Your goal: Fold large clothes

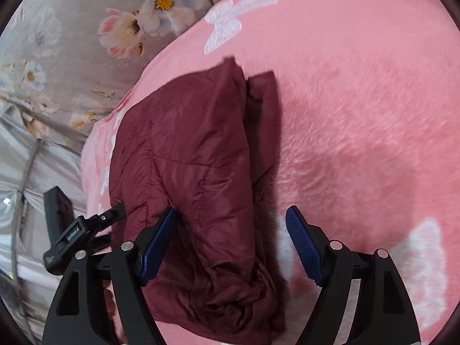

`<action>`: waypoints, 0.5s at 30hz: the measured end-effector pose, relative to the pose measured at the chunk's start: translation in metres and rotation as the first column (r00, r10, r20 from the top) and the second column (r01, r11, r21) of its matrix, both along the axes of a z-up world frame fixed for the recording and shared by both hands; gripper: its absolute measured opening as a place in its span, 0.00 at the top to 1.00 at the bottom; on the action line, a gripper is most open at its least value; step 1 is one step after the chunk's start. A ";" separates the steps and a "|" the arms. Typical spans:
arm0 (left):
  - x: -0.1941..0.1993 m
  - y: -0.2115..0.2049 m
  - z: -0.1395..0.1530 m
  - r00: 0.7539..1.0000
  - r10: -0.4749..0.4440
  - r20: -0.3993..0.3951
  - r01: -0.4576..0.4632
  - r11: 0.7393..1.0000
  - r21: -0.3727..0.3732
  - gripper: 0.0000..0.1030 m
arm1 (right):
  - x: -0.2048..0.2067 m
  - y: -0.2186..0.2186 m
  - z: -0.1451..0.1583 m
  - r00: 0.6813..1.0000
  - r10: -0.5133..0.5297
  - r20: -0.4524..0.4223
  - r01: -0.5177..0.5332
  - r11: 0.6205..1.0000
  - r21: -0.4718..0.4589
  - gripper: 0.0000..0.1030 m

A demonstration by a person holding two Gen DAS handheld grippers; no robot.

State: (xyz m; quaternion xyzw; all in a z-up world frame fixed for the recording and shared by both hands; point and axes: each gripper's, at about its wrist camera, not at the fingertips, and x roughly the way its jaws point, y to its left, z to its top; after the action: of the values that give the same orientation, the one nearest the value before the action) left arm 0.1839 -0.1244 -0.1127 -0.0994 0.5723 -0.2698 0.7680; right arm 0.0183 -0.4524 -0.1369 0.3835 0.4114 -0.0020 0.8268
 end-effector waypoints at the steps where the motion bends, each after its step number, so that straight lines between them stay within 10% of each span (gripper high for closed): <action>1: 0.000 0.000 -0.002 1.000 0.010 0.003 -0.010 1.000 -0.008 0.04 | 0.001 0.000 -0.002 1.000 -0.006 0.016 0.006 1.000 0.015 0.20; 8: -0.007 -0.012 0.004 0.998 -0.022 0.060 0.022 1.000 0.008 0.04 | 0.015 0.014 -0.008 0.995 0.013 0.096 -0.014 1.000 0.012 0.19; 15: -0.023 -0.027 0.024 0.976 -0.080 0.202 0.060 0.993 0.105 0.23 | 0.018 0.023 0.003 0.987 0.033 0.155 -0.031 0.999 -0.013 0.69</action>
State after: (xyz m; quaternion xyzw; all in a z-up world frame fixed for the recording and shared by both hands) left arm 0.1608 -0.1514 -0.0886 -0.0128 0.5054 -0.2769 0.8172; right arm 0.0361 -0.4297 -0.1343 0.3714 0.3518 0.0390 0.8584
